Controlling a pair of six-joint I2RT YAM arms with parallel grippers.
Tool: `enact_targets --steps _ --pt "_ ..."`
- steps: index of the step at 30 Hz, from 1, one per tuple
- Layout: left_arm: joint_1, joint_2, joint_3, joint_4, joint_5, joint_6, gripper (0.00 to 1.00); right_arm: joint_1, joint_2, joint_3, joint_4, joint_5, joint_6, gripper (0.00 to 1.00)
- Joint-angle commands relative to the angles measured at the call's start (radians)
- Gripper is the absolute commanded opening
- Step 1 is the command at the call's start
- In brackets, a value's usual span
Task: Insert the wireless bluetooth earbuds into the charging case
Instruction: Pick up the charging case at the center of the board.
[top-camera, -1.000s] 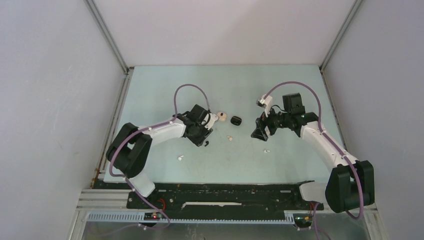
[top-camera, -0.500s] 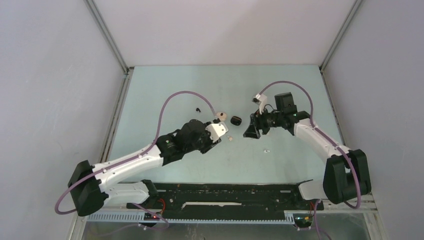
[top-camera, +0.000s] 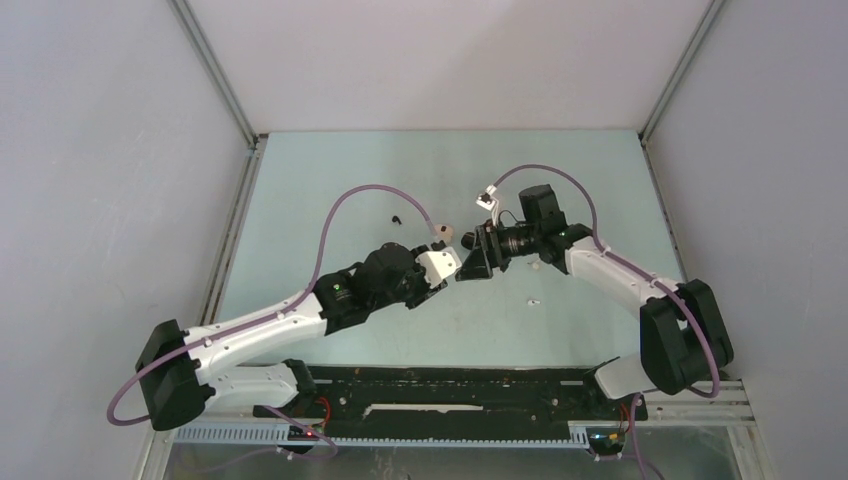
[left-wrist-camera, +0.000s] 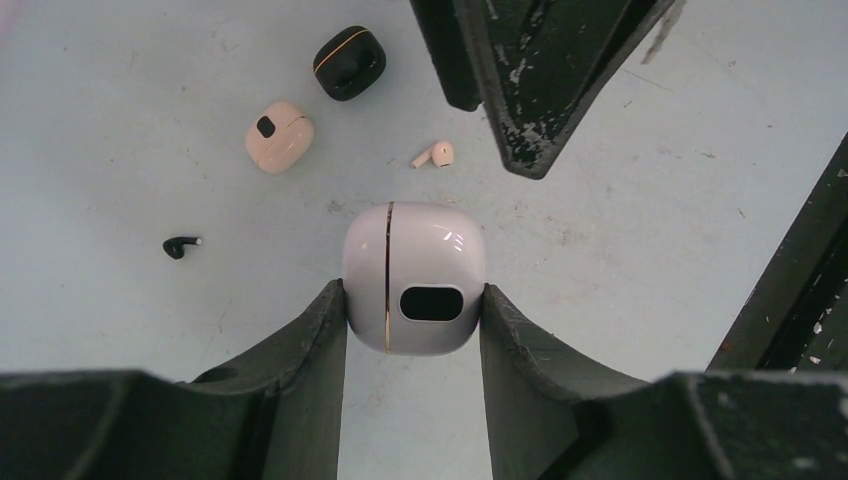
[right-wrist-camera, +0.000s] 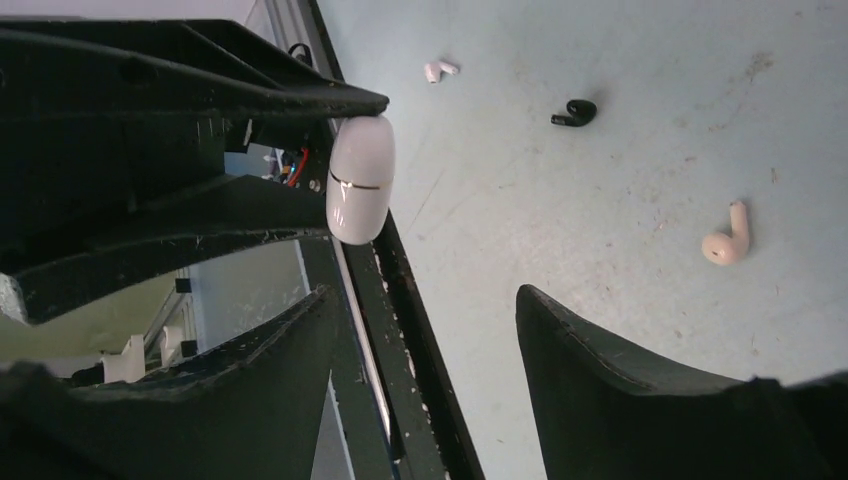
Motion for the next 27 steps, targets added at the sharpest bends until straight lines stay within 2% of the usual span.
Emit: enact_targets --steps 1,4,10,19,27 --pt "-0.005 -0.017 0.018 0.032 0.017 0.011 0.21 0.024 0.031 0.04 0.131 -0.04 0.108 0.69" --pt "-0.005 -0.003 0.026 0.025 0.033 0.0 0.22 0.04 0.05 0.04 0.178 -0.061 0.132 0.69" --pt "-0.006 0.013 0.038 0.017 0.07 -0.011 0.22 0.082 0.089 0.052 0.257 -0.096 0.177 0.63" --pt "-0.007 0.016 0.038 0.019 0.08 -0.018 0.22 0.126 0.163 0.115 0.163 -0.1 0.132 0.49" --pt "-0.006 0.022 0.042 0.012 0.044 -0.012 0.22 0.129 0.161 0.148 0.08 -0.127 0.092 0.5"
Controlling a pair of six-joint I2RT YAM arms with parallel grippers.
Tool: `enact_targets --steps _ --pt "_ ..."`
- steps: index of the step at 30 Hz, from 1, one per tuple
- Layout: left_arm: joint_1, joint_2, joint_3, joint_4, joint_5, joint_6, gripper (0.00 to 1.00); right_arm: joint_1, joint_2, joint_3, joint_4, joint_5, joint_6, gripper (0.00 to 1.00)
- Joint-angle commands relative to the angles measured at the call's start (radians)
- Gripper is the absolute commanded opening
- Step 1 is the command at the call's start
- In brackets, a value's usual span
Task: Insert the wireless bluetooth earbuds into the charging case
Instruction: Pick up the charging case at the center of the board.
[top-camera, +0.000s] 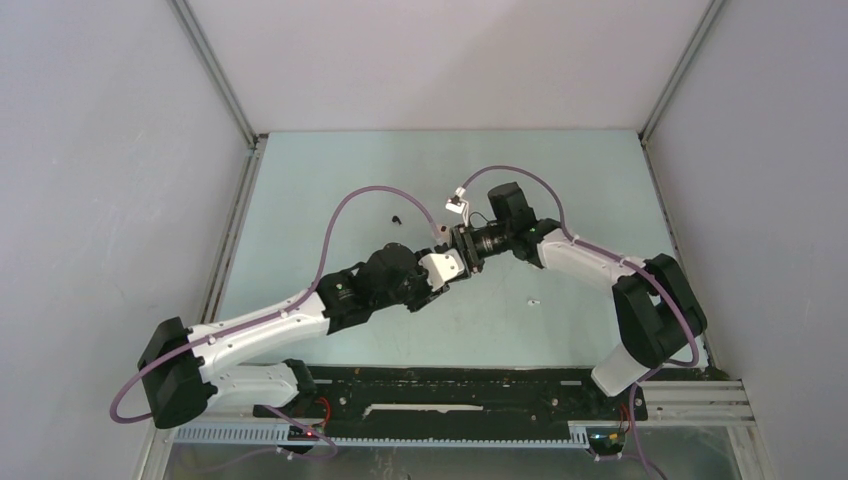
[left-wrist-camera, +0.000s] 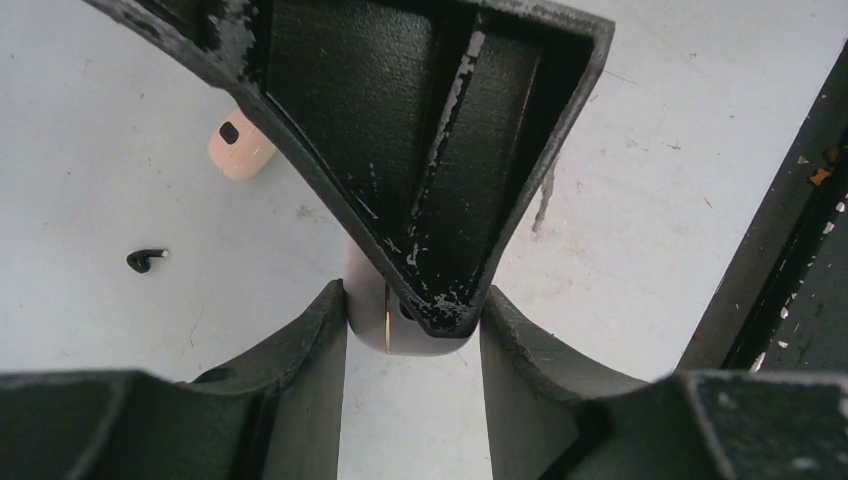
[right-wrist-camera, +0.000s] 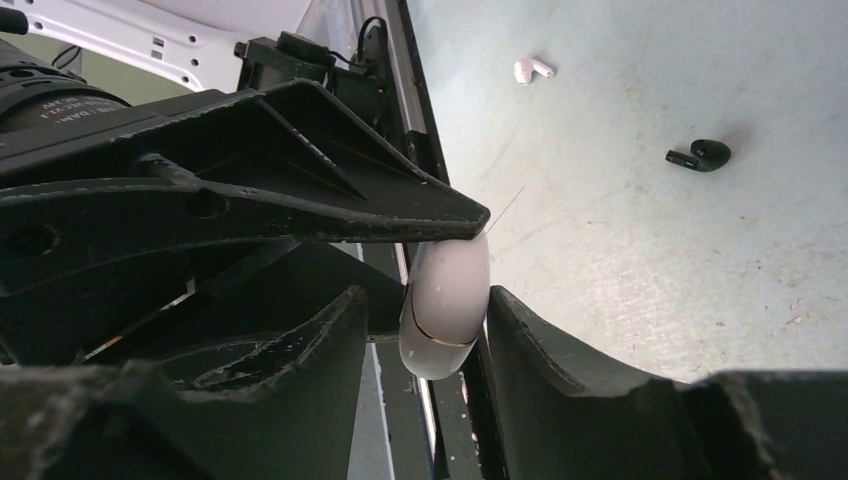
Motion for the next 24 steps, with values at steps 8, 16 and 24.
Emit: enact_targets --steps 8,16,24 --pt "-0.006 0.009 0.04 0.018 -0.031 -0.001 0.22 0.005 0.01 0.075 -0.102 -0.034 -0.085 0.2" --pt "-0.005 -0.052 0.027 0.076 -0.139 -0.126 0.7 -0.082 -0.062 0.074 -0.174 -0.072 -0.17 0.0" --pt "0.011 -0.255 -0.099 0.555 0.015 -0.619 0.92 -0.293 -0.368 -0.087 0.057 -0.222 -0.198 0.0"
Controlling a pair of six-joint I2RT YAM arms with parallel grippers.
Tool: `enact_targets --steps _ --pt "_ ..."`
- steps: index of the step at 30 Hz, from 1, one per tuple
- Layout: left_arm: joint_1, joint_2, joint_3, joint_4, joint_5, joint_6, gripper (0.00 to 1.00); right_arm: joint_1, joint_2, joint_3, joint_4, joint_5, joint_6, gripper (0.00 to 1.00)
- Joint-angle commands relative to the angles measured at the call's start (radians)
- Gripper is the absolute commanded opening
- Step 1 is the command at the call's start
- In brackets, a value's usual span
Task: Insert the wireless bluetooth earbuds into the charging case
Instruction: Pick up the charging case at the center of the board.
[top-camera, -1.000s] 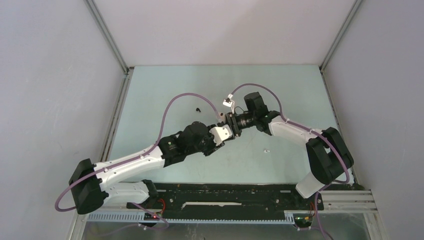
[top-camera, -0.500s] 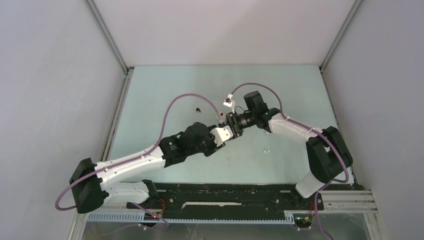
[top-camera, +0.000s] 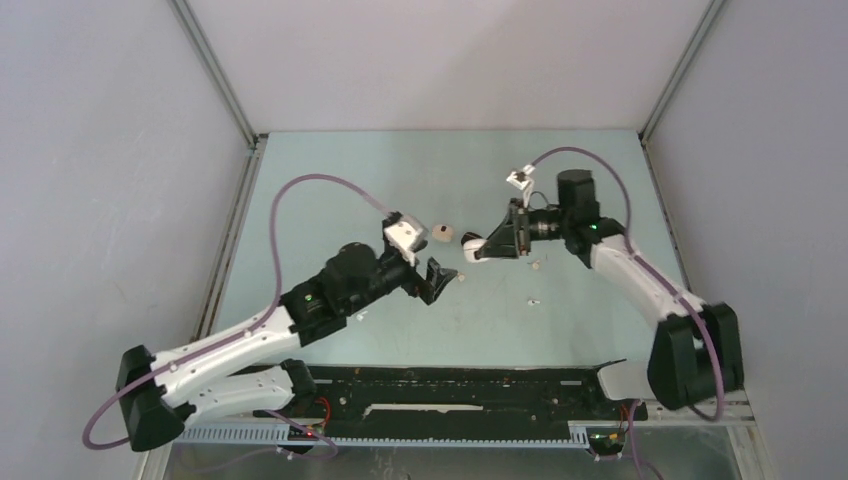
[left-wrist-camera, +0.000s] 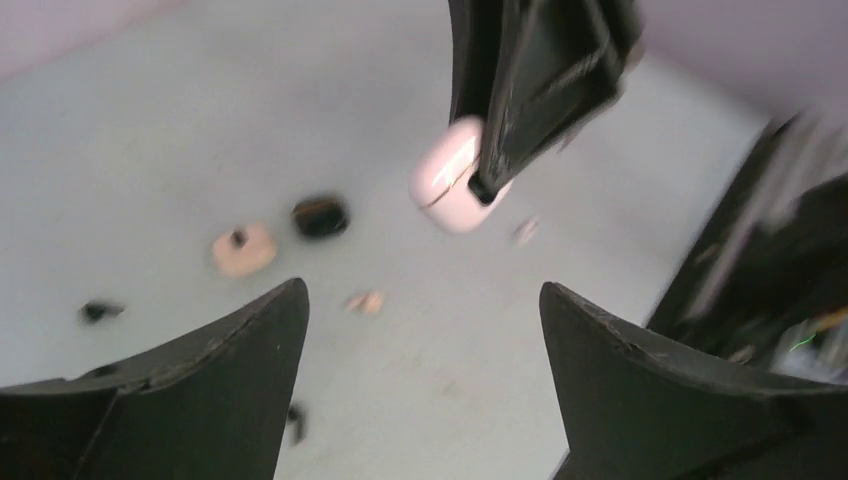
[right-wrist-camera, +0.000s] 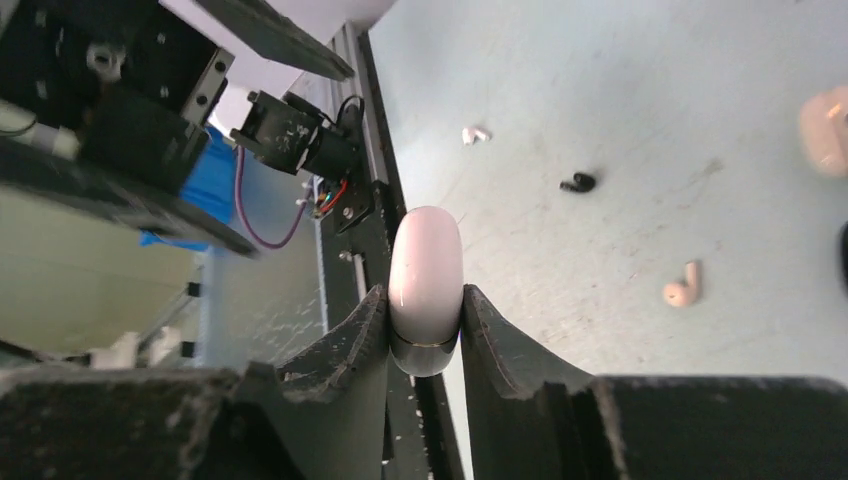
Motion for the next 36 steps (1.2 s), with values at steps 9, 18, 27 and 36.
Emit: enact_targets --steps 9,18,27,36 --pt "0.016 0.044 -0.27 1.011 0.3 -0.565 0.78 -0.056 -0.43 -0.149 0.131 -0.201 -0.184 0.0" --pt "0.016 0.164 -0.282 1.154 0.45 -0.558 0.6 -0.059 -0.436 -0.165 0.119 -0.21 -0.183 0.0" --pt "0.016 0.215 -0.216 1.065 0.477 -0.493 0.43 -0.045 -0.424 -0.167 0.131 -0.218 -0.151 0.02" --pt "0.016 0.255 -0.2 1.078 0.501 -0.481 0.22 -0.047 -0.43 -0.188 0.167 -0.208 -0.103 0.05"
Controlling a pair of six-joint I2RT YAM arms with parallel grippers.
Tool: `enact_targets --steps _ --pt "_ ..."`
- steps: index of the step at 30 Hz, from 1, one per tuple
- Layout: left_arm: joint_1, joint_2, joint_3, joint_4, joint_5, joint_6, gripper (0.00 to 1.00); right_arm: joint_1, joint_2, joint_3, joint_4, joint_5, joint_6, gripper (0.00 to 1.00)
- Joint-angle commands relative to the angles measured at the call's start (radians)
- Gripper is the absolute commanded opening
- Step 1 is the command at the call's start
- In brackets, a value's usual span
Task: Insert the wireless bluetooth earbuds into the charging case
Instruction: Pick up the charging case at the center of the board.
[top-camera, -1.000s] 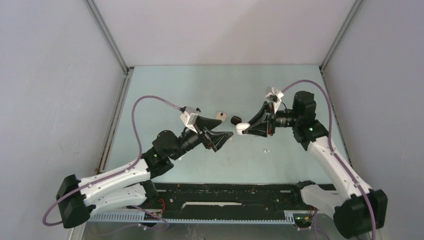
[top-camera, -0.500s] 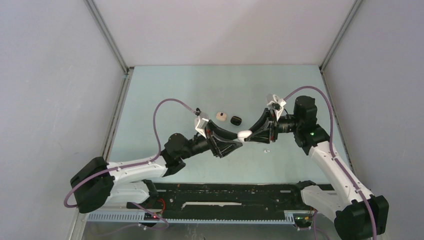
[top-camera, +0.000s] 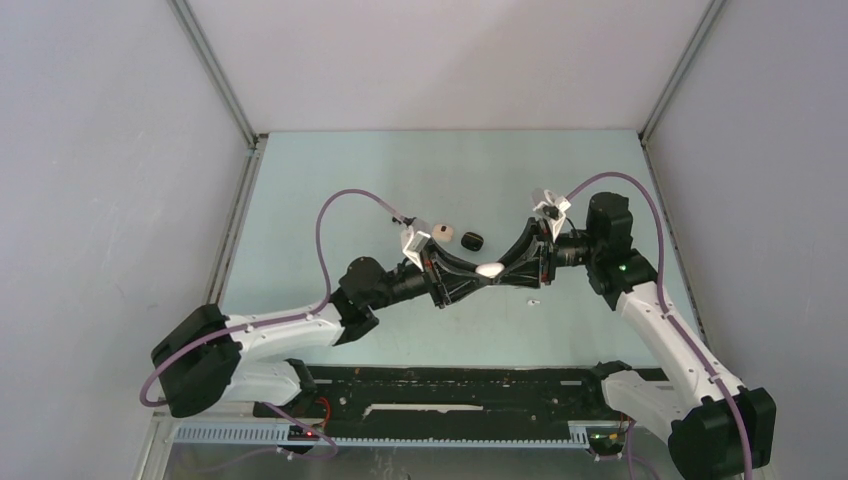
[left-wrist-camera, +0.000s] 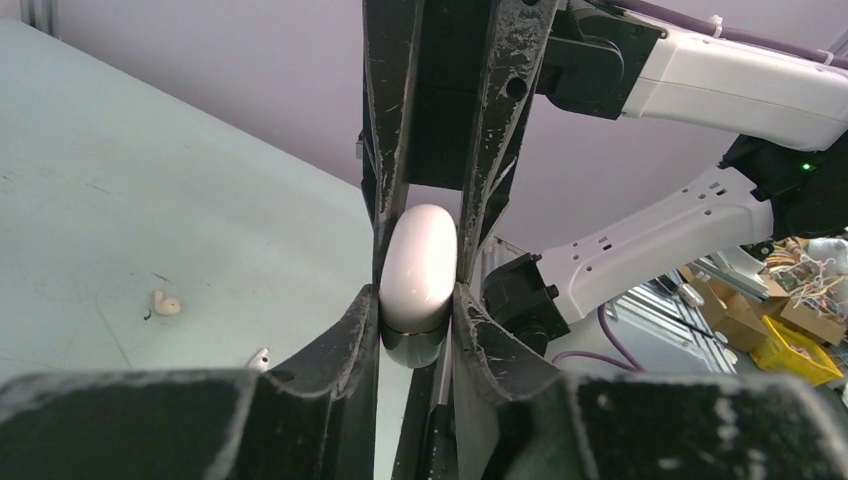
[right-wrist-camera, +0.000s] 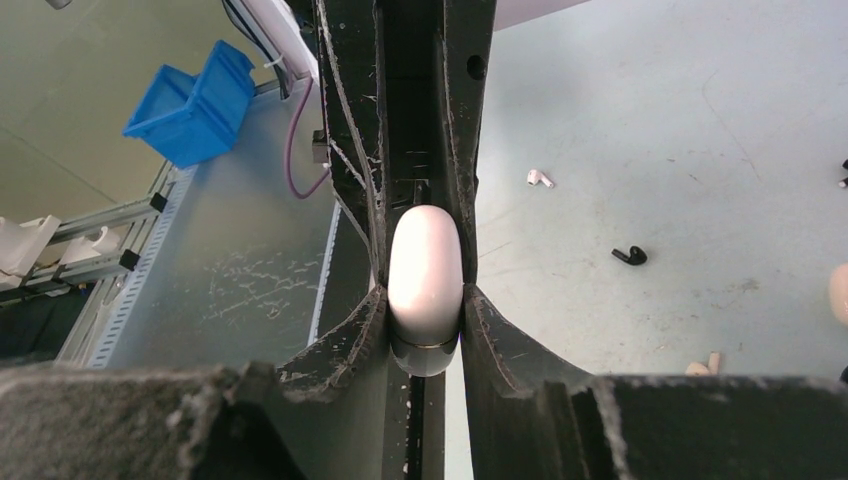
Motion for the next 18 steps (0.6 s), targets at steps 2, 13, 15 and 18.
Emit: enact_targets --steps 2,13,15,18 --pt "-0.002 0.008 0.03 0.033 0.054 0.048 0.15 0.005 -0.001 -0.001 0.047 -0.006 0.03 0.15" --pt "-0.036 -0.11 -0.08 -0.224 -0.013 0.375 0.0 -0.015 -0.002 -0.001 -0.05 0.009 -0.083 0.62" --pt "-0.053 -0.121 -0.08 -0.247 -0.034 0.421 0.0 -0.006 0.007 0.028 -0.164 0.054 -0.206 0.59" --pt "-0.06 -0.129 -0.083 -0.248 -0.045 0.457 0.0 0.058 0.029 0.111 -0.428 0.2 -0.459 0.54"
